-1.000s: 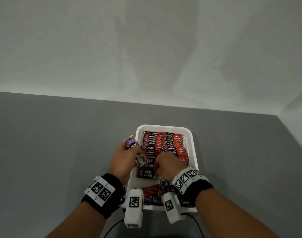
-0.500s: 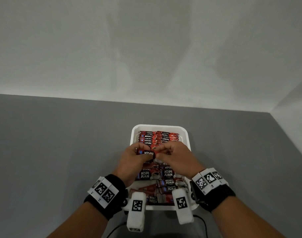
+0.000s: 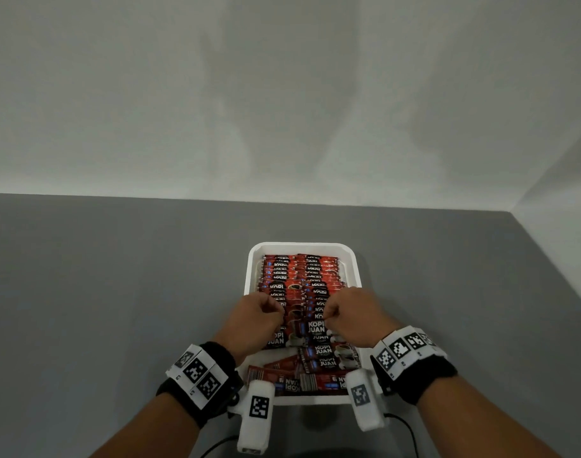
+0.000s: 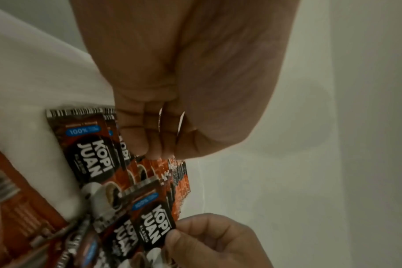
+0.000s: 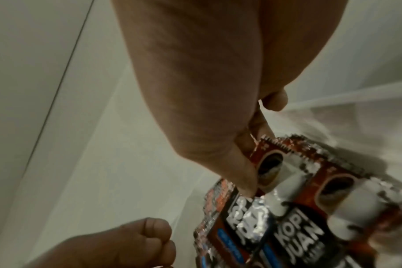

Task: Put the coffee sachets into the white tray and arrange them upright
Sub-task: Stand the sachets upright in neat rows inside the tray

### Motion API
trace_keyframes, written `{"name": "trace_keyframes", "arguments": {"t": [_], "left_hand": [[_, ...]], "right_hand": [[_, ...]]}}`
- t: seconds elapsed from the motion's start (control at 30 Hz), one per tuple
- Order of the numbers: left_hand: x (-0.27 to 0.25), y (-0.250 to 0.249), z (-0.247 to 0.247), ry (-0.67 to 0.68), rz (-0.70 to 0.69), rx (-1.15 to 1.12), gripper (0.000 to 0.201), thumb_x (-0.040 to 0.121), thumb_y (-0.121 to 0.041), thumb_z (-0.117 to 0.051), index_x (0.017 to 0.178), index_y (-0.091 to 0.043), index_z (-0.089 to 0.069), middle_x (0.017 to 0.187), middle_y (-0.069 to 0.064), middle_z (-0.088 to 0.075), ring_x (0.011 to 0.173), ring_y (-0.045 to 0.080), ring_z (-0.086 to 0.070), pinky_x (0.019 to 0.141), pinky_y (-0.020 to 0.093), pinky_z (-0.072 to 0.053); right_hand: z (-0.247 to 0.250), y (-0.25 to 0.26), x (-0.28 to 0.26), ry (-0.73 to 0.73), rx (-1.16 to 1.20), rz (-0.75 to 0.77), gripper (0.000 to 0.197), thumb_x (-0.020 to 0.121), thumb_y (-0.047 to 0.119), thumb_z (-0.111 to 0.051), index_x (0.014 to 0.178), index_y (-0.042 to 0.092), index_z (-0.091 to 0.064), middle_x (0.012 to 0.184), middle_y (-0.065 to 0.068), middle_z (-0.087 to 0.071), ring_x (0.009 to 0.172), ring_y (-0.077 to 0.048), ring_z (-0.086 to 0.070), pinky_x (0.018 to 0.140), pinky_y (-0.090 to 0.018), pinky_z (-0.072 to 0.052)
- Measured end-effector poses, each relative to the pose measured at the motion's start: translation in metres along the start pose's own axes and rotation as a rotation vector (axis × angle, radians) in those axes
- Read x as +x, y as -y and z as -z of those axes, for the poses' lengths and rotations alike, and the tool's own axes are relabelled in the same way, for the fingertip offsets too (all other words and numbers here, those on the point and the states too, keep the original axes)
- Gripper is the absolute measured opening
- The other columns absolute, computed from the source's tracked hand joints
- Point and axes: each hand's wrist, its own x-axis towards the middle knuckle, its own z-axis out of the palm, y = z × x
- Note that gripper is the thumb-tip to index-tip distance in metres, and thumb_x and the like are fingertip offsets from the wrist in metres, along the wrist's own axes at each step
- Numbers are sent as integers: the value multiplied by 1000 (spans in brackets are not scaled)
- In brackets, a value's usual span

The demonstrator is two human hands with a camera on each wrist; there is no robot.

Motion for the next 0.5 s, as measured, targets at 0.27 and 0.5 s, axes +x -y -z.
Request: {"name": "trace_keyframes", "arguments": {"t": [0.27,0.5], "left_hand": [[-4,2,-7,176,-134,516,13,90,-10,-60,92,-21,-66,93,-13,-66,87,4,-62,70,16,-50],[-3,7,-15,238,-219,652,23,92,-17,-67,114,-20,-68,115,-7,-68,108,13,-63,92,24,-50]], "right_hand": [[-23,2,7,-71,-418,13,16,90,12,-59,88,22,-72,93,3,-69,97,-22,-59,94,-39,-40],[-10,5,-8,-21,-178,85,9,90,16,-60,87,21,-67,94,4,-68,90,-16,-62,85,-32,-52]]}}
